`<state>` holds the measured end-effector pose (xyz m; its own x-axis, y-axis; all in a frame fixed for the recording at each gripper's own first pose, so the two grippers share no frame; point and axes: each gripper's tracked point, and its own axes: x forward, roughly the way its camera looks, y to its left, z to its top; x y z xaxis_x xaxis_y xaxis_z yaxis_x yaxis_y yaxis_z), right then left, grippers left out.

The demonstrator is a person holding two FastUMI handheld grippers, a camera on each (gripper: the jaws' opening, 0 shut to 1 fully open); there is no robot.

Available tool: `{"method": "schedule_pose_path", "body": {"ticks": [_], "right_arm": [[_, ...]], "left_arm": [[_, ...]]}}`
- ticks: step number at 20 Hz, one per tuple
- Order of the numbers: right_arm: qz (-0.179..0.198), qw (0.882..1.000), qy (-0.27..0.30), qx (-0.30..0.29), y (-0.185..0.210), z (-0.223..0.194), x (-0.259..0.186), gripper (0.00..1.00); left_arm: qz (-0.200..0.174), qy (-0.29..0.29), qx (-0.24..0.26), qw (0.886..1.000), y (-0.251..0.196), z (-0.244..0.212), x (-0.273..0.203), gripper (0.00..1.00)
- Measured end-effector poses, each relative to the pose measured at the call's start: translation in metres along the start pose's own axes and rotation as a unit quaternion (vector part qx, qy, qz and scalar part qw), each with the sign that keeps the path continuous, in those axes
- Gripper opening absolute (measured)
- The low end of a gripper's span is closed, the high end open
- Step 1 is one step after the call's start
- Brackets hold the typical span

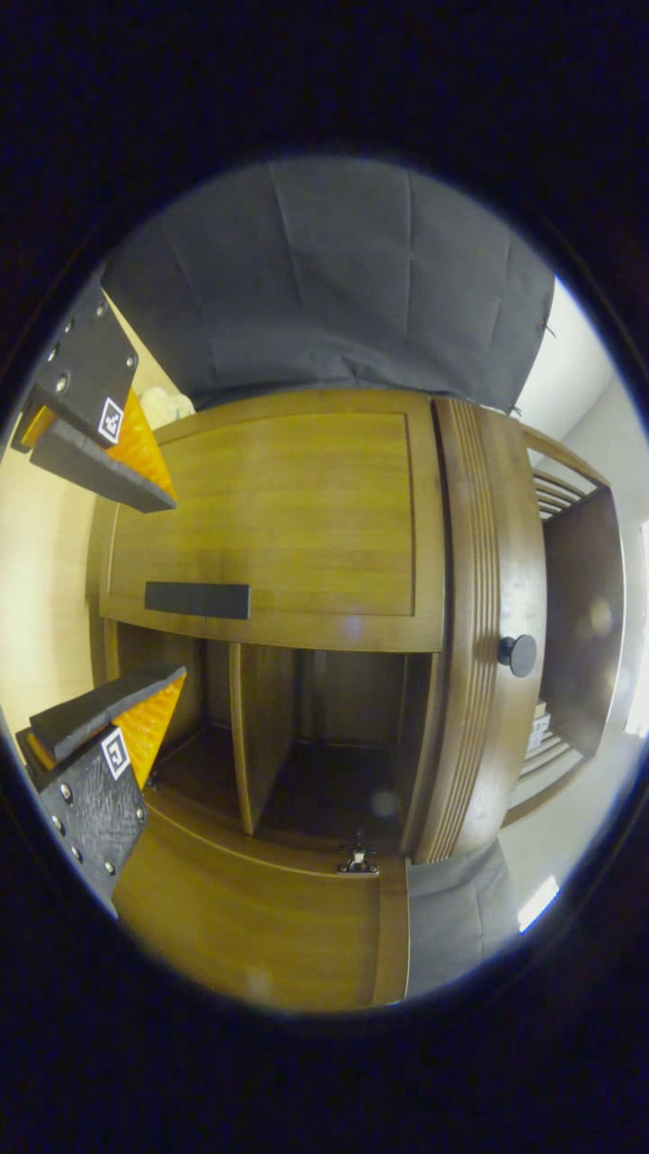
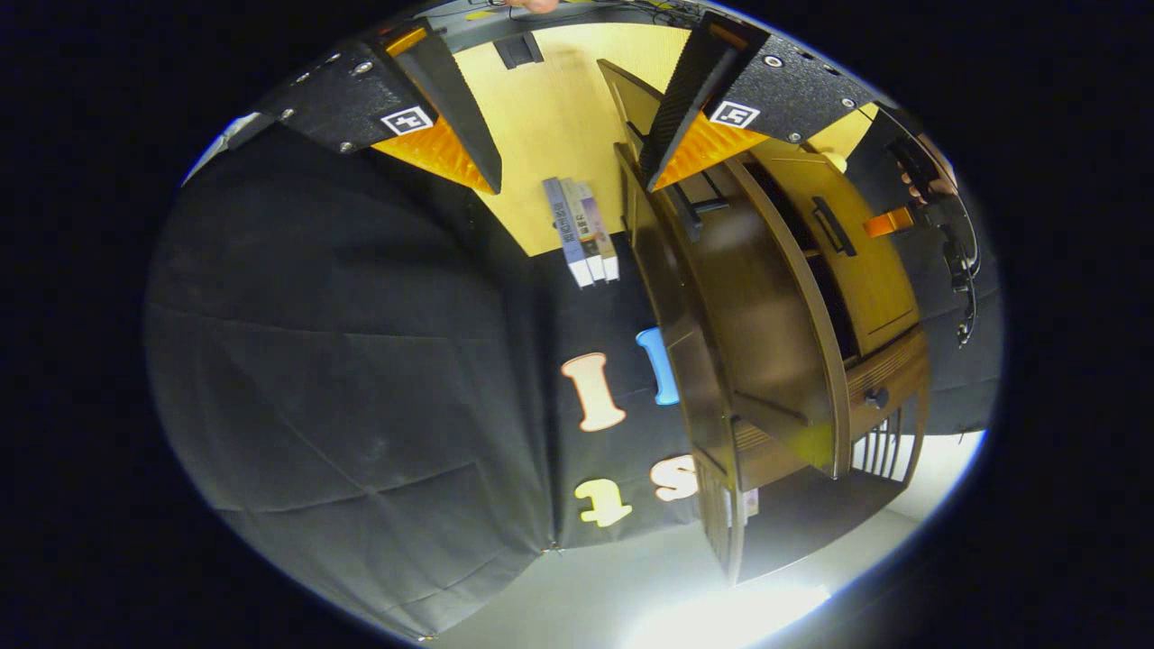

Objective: Open the right door of the double-door shoe cabinet with the right hand, and open the left door with the left hand.

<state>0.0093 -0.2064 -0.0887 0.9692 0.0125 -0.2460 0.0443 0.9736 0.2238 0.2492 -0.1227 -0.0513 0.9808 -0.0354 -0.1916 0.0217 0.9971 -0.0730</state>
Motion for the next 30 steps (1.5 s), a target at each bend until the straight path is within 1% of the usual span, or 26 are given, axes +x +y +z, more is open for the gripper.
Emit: {"method": "schedule_pose_path", "body": {"ticks": [1, 3, 4, 5, 6, 7, 8, 9, 10, 11, 13, 14, 15, 16, 19, 20, 22, 23, 24, 25, 27, 30], "right_arm": [[-0.017, 1.000, -0.004, 0.006, -0.001, 0.000, -0.007, 0.90], [-0.049, 0.999, -0.011, 0.014, -0.003, -0.001, -0.022, 0.90], [-0.064, 0.998, -0.013, 0.017, -0.002, -0.002, -0.029, 0.95], [-0.074, 0.997, -0.013, 0.020, 0.000, -0.004, -0.035, 0.95], [-0.081, 0.996, -0.013, 0.022, 0.001, -0.005, -0.039, 0.95], [-0.087, 0.996, -0.014, 0.021, 0.004, -0.007, -0.044, 0.91], [-0.093, 0.995, -0.014, 0.018, 0.007, -0.010, -0.048, 0.95], [-0.097, 0.995, -0.012, 0.014, 0.011, -0.013, -0.052, 0.95], [-0.101, 0.995, -0.010, 0.011, 0.014, -0.016, -0.056, 0.91], [-0.103, 0.995, -0.009, 0.011, 0.018, -0.019, -0.060, 0.91], [-0.109, 0.994, -0.007, 0.014, 0.023, -0.024, -0.065, 0.91], [-0.111, 0.994, -0.006, 0.014, 0.026, -0.026, -0.066, 0.91], [-0.113, 0.994, -0.005, 0.015, 0.030, -0.031, -0.067, 0.95], [-0.114, 0.993, -0.005, 0.015, 0.033, -0.034, -0.069, 0.95], [-0.121, 0.992, -0.002, 0.022, 0.039, -0.042, -0.073, 0.95], [-0.121, 0.992, 0.000, 0.028, 0.040, -0.045, -0.071, 0.91], [-0.117, 0.992, 0.006, 0.039, 0.047, -0.051, -0.069, 0.95], [-0.114, 0.993, 0.006, 0.042, 0.051, -0.053, -0.068, 0.95], [-0.112, 0.993, 0.004, 0.041, 0.054, -0.054, -0.066, 0.92], [-0.110, 0.993, 0.002, 0.038, 0.058, -0.054, -0.064, 0.95], [-0.100, 0.995, 0.001, 0.029, 0.068, -0.056, -0.060, 0.95], [-0.080, 0.997, 0.000, 0.022, 0.086, -0.060, -0.055, 0.95]], "left_arm": [[-0.012, 0.003, -0.001, 1.000, -0.001, -0.005, 0.013, 1.00], [-0.042, 0.004, -0.009, 0.999, -0.003, -0.011, 0.038, 1.00], [-0.055, 0.003, -0.014, 0.998, -0.004, -0.013, 0.047, 1.00], [-0.061, -0.001, -0.015, 0.998, -0.006, -0.017, 0.050, 1.00], [-0.066, -0.003, -0.012, 0.998, -0.005, -0.016, 0.058, 0.90], [-0.068, -0.004, -0.007, 0.998, -0.004, -0.015, 0.064, 1.00], [-0.068, -0.005, -0.001, 0.998, -0.001, -0.015, 0.071, 1.00], [-0.065, -0.007, 0.004, 0.998, 0.000, -0.016, 0.080, 0.98], [-0.066, -0.008, 0.010, 0.998, 0.001, -0.016, 0.086, 0.96], [-0.068, -0.008, 0.014, 0.998, 0.000, -0.018, 0.093, 0.94], [-0.078, -0.004, 0.019, 0.997, -0.005, -0.022, 0.106, 0.88], [-0.062, -0.008, 0.023, 0.998, 0.001, -0.021, 0.115, 0.76], [-0.066, -0.003, 0.027, 0.997, -0.003, -0.023, 0.118, 0.64], [-0.073, 0.002, 0.028, 0.997, -0.006, -0.024, 0.122, 0.52], [-0.067, -0.008, 0.025, 0.997, -0.003, -0.023, 0.121, 0.43], [-0.069, -0.016, 0.022, 0.997, -0.002, -0.019, 0.118, 0.40], [-0.073, -0.014, 0.025, 0.997, -0.003, -0.019, 0.119, 0.34], [-0.076, -0.014, 0.023, 0.997, -0.004, -0.021, 0.118, 0.34], [-0.079, -0.013, 0.018, 0.997, -0.004, -0.022, 0.118, 0.29], [-0.080, -0.008, 0.011, 0.997, -0.004, -0.024, 0.118, 0.24], [-0.086, -0.013, 0.018, 0.996, -0.003, -0.022, 0.117, 0.15], [-0.101, -0.018, 0.014, 0.995, -0.006, -0.021, 0.115, 0.15]]}}
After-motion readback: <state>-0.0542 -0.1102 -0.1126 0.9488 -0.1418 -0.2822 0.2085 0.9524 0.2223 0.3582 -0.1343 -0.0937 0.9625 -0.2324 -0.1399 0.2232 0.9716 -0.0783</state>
